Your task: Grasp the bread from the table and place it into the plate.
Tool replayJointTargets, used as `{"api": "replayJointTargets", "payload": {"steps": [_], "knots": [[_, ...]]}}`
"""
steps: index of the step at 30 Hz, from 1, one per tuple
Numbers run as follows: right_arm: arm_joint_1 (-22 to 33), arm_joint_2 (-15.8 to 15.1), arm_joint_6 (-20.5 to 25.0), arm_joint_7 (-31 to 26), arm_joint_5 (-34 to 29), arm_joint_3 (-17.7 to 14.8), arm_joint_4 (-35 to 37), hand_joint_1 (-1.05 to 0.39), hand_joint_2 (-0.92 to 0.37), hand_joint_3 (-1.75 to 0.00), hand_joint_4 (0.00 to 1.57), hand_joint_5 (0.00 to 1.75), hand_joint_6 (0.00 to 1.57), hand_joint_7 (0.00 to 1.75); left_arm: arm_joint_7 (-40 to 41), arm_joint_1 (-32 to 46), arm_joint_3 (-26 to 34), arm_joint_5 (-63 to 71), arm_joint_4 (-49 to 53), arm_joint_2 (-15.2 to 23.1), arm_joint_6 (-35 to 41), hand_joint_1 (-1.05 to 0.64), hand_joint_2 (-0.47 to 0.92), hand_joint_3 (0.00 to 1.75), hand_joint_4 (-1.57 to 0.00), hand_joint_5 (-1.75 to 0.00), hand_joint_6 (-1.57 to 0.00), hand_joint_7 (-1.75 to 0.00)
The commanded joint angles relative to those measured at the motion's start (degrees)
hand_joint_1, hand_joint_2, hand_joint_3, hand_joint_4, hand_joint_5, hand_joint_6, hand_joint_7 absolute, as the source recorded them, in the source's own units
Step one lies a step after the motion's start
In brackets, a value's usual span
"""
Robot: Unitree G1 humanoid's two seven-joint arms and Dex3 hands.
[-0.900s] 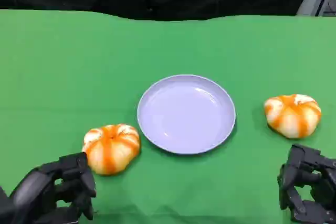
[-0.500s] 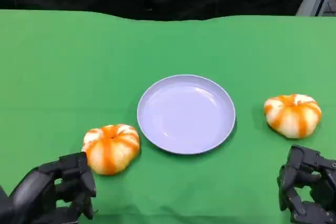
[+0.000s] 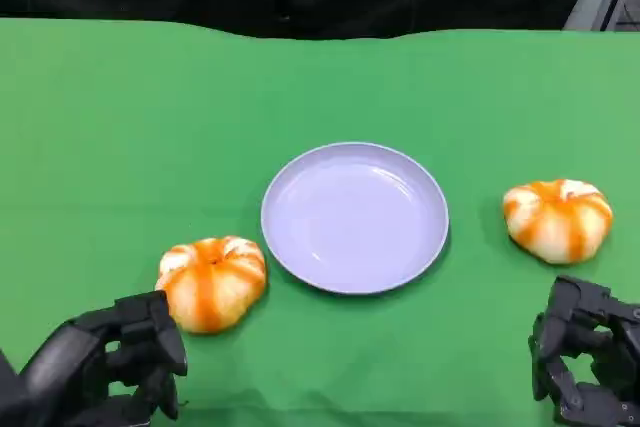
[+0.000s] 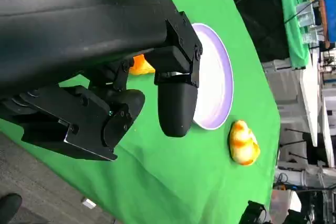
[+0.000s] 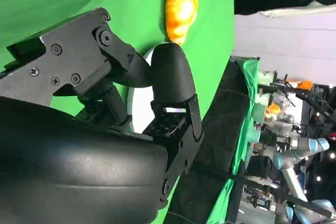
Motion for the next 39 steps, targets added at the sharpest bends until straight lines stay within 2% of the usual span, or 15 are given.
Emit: {"api": "replayJointTargets", "payload": {"steps": [1,3,5,10,13,18,26,39], "knots": [[-0.02,-1.01,-0.28,-0.09,0.20,-0.18,-0.28,-0.11,-0.57,-1.17,0.84,1.75,0.74,1.63,18.38,1.96,-2.54,27.90,-1.64,3.14,-16.40,-0.54,0.86,0.49,-0.18,-0.49,-0.36,-0.41],[-0.29,-1.20,-0.44,-0.13,-0.13,-0.12,-0.01,-0.12,-0.57,-1.17,0.84,1.75,0.74,1.63,31.30,1.28,-5.16,44.66,-2.22,5.07,-20.35,-0.73,0.91,0.26,-0.09,-0.19,-0.35,-0.13],[-0.40,-1.09,-0.38,0.11,0.29,0.01,0.14,-0.12,-0.57,-1.17,0.84,1.75,0.73,1.63,40.25,-0.67,-8.65,57.00,-2.22,6.54,-18.70,-0.81,0.92,0.19,-0.08,-0.11,-0.35,-0.06],[-0.35,-1.10,-0.36,0.10,0.52,0.17,0.11,-0.11,-0.58,-1.16,0.83,1.75,0.73,1.62,46.60,-1.62,-11.12,62.98,-1.01,7.20,-16.95,-0.85,0.92,0.16,-0.08,-0.08,-0.35,-0.03],[0.14,-0.85,0.00,0.08,0.94,0.32,-0.67,-0.12,-0.57,-1.16,0.83,1.75,0.73,1.62,49.96,-4.51,-13.68,68.46,0.73,7.20,-13.05,-0.89,0.92,0.20,-0.06,-0.06,-0.34,-0.02],[0.21,-0.85,0.05,0.06,1.02,0.38,-0.78,-0.12,-0.57,-1.16,0.83,1.75,0.73,1.62,52.08,-5.21,-15.52,69.17,1.31,8.09,-11.20,-0.90,0.92,0.22,-0.06,-0.05,-0.34,-0.01],[0.29,-0.90,-0.04,-0.86,-0.10,0.62,-1.07,-0.09,-0.58,-1.17,0.84,1.75,0.73,1.63,49.25,-10.37,-19.68,70.57,3.07,7.93,-4.29,-0.93,0.92,0.27,-0.02,-0.02,-0.33,-0.01],[0.24,-0.88,-0.01,-0.63,0.12,0.79,-0.97,-0.09,-0.59,-1.17,0.83,1.75,0.72,1.64,47.92,-13.34,-22.51,68.74,6.58,8.93,-0.94,-0.93,0.92,0.31,-0.03,-0.02,-0.32,0.00]]}}
